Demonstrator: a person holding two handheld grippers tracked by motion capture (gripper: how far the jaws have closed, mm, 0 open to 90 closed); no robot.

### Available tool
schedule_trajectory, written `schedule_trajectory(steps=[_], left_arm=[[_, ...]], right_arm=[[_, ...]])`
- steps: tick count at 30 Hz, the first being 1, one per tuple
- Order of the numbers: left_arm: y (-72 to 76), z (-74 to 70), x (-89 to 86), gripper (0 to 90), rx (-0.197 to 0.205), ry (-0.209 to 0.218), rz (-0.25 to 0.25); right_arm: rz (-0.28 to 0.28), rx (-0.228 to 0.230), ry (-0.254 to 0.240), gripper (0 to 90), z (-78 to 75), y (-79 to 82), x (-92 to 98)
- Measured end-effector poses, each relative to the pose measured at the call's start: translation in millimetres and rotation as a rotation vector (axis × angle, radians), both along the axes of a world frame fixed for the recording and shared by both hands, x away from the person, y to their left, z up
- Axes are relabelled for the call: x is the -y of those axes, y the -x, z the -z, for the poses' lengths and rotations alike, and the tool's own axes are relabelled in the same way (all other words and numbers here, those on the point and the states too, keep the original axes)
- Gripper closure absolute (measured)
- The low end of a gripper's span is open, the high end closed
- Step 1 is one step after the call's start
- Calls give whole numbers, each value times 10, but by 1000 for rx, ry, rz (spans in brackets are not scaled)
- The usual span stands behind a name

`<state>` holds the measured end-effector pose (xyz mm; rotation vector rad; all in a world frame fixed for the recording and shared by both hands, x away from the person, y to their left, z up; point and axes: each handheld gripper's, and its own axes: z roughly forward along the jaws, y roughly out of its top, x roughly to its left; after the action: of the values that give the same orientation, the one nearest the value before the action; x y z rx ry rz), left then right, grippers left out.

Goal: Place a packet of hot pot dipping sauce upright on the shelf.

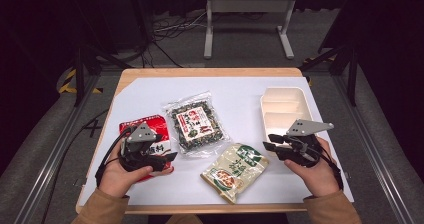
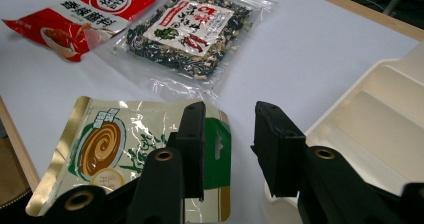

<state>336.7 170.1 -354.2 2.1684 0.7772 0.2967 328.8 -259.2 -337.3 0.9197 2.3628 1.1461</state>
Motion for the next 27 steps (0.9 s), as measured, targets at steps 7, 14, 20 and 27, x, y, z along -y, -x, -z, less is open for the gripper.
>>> schedule_trajectory(steps=[7, 14, 20, 27], left_arm=[[13, -9, 21, 234, -6, 1, 6], [21, -5, 38, 229, -11, -5, 10], [27, 5, 55, 225, -12, -8, 15], [45, 34, 14, 227, -26, -6, 4]], right_arm=[[-1, -25, 24, 564, -23, -16, -48], [-32, -23, 33, 546, -61, -33, -123], [-38, -61, 59, 518, -38, -115, -243], [-16, -187, 114, 546, 44, -312, -395]])
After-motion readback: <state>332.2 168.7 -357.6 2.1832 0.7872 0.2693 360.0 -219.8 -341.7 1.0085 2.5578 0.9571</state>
